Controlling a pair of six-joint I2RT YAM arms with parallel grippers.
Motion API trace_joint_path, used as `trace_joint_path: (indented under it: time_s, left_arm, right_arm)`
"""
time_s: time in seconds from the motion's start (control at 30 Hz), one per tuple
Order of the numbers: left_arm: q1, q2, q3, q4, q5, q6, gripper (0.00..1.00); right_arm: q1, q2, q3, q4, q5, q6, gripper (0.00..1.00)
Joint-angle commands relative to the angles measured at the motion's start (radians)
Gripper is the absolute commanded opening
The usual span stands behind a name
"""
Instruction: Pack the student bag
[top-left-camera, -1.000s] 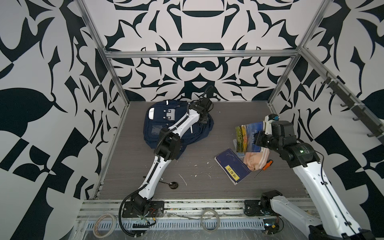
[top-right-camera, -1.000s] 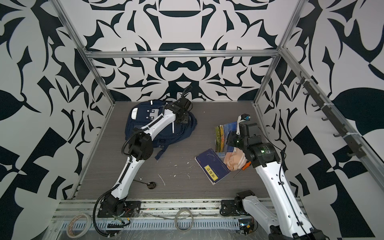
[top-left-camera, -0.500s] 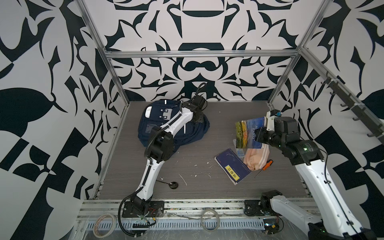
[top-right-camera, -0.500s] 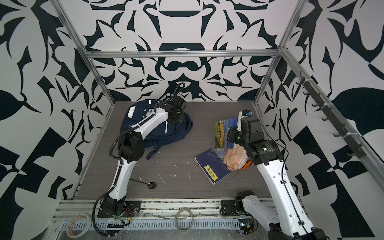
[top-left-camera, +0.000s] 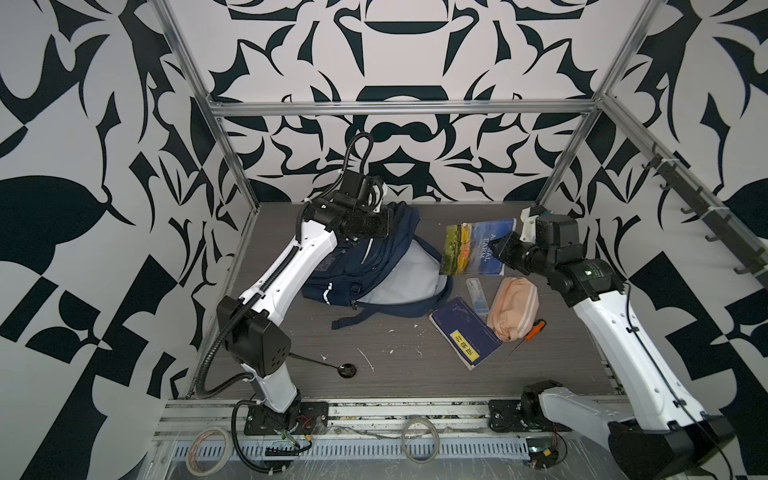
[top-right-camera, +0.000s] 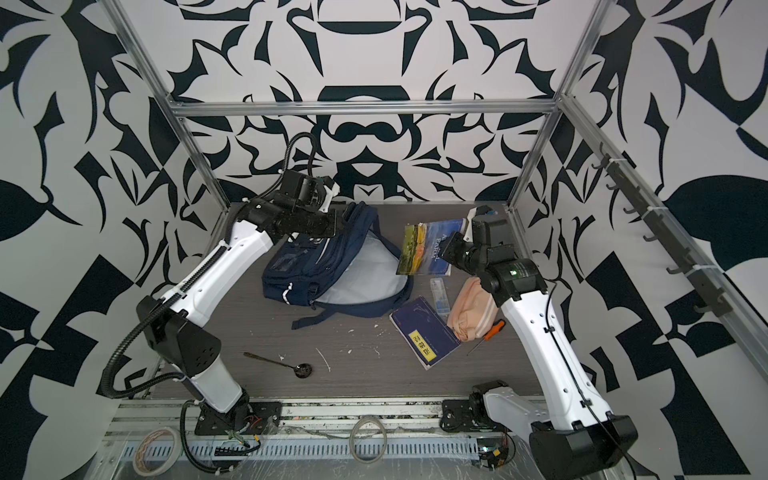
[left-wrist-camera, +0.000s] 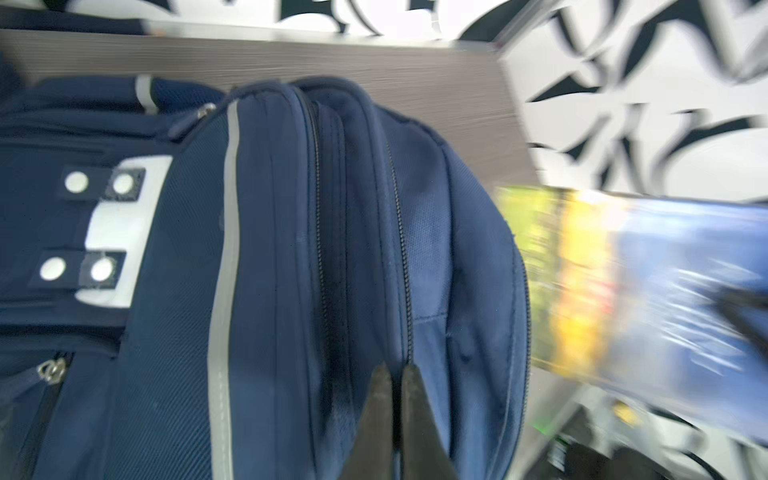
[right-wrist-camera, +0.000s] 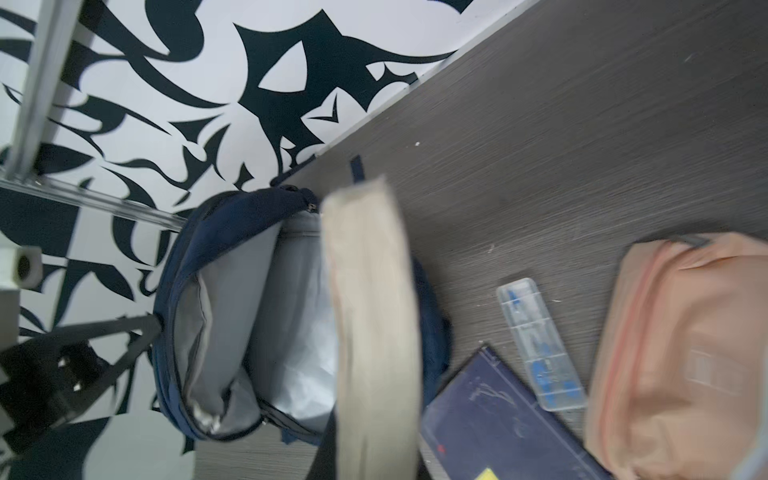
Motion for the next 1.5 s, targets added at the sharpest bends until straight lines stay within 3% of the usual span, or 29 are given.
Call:
trace_joint_path:
  time_s: [0.0, 0.17, 0.33, 0.57, 0.73, 0.9, 1.27, 1.4, 1.47]
  left_arm:
    - [0.013, -0.076, -0.001, 0.188, 0.219, -0.07, 0.0]
    - [0.023, -0.112, -0.065, 0.317, 0.323, -0.182, 0.0]
    - [0.022, -0.137, -0.156, 0.451, 0.341, -0.293, 0.0]
    - [-0.004, -0.14, -0.202, 0.546, 0.346, -0.346, 0.0]
    - [-0.022, -0.142, -0.208, 0.567, 0.345, -0.362, 0.0]
    - [-0.043, -0.145, -0.22, 0.575, 0.332, -0.376, 0.0]
    - [-0.074, -0.175, -0.264, 0.591, 0.31, -0.387, 0.0]
    - [-0.077, -0.2, -0.292, 0.594, 0.285, -0.388, 0.0]
    - [-0.078, -0.211, -0.307, 0.583, 0.257, -0.379, 0.0]
  right_arm:
    - [0.017, -0.005, -0.036, 0.22, -0.08, 0.183, 0.0]
    - [0.044, 0.021, -0.109, 0.337, -0.129, 0.3, 0.0]
    - [0.114, 0.067, -0.189, 0.465, -0.14, 0.415, 0.0]
    - [0.239, 0.201, -0.224, 0.591, -0.074, 0.457, 0.0]
    - [0.273, 0.29, -0.221, 0.698, -0.012, 0.44, 0.0]
    - [0.293, 0.422, -0.205, 0.799, -0.034, 0.433, 0.0]
    - [0.338, 0.589, -0.167, 0.882, -0.001, 0.335, 0.0]
    - [0.344, 0.615, -0.155, 0.908, -0.032, 0.344, 0.16]
    - [0.345, 0.588, -0.195, 0.962, -0.024, 0.372, 0.29]
